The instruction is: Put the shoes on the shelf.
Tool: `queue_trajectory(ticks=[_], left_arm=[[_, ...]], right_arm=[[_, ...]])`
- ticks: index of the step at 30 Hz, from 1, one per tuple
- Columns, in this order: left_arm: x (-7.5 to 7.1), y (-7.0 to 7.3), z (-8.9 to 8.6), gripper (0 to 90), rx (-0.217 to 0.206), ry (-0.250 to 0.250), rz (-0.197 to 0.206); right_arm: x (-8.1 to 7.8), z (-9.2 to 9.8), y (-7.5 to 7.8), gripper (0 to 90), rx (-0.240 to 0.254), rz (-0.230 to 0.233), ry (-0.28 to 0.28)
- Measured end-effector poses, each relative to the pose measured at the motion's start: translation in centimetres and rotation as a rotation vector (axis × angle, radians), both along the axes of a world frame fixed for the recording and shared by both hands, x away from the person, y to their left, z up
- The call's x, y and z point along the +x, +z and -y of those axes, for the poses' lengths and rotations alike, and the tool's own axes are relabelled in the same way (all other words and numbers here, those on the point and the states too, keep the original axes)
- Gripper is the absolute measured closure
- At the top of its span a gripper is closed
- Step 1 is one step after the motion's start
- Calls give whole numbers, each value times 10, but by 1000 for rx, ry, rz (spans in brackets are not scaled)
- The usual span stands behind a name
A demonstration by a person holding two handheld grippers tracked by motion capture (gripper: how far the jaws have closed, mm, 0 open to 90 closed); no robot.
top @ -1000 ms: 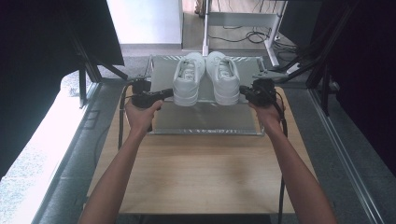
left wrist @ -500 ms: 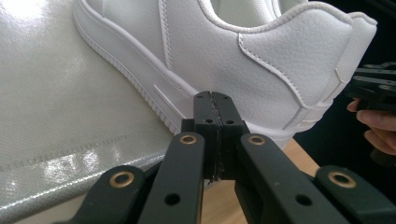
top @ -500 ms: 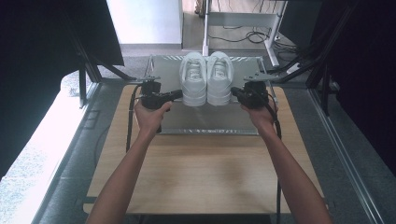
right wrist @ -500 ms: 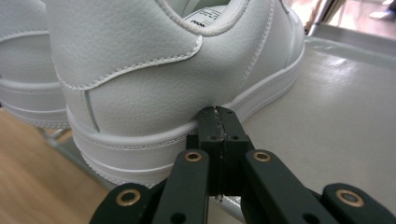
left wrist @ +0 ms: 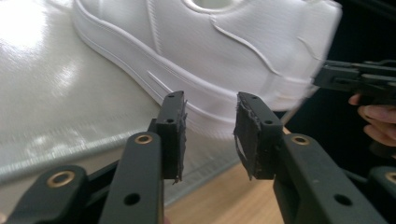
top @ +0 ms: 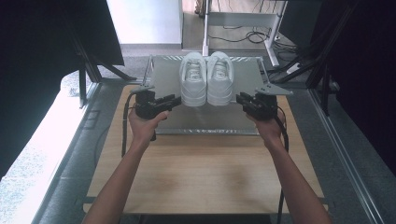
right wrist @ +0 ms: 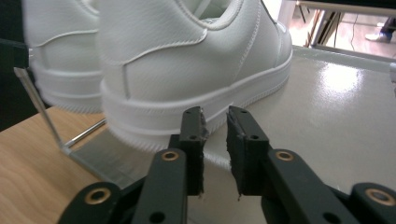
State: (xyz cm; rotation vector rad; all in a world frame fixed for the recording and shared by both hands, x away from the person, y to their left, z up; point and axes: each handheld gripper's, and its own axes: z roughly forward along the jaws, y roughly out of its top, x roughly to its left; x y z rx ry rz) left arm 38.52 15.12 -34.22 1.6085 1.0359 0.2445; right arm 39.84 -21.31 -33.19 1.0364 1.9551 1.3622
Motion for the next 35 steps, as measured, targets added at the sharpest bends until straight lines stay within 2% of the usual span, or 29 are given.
queue_trajectory(ticks=[2,6,11,14,16,22,24,26,29,32,35], left_arm=[[-9,-3,-4,603,1,-8,13],[-27,-16,-8,558,45,-13,23],[-45,-42,-10,527,88,-22,0],[-55,-56,-11,523,107,-36,-14],[-62,-66,-12,522,111,-46,-28],[-74,-86,-17,517,71,-57,-68],[-76,-89,-17,514,81,-60,-75],[-77,-90,-18,514,71,-59,-80],[-79,-91,-18,505,80,-56,-77],[-79,-93,-17,461,81,-59,-75],[-78,-97,-15,404,83,-68,-85]], right_arm=[[-10,6,-4,734,17,10,14],[-30,14,-15,694,37,18,34],[-53,25,-34,659,44,10,58],[-61,31,-45,651,39,6,60],[-66,38,-57,646,49,-13,69],[-73,47,-79,630,72,-56,90],[-75,49,-86,624,78,-64,93],[-76,49,-90,612,79,-73,94],[-76,49,-92,563,79,-77,86],[-77,50,-92,486,85,-69,52],[-78,51,-99,435,58,-99,42]])
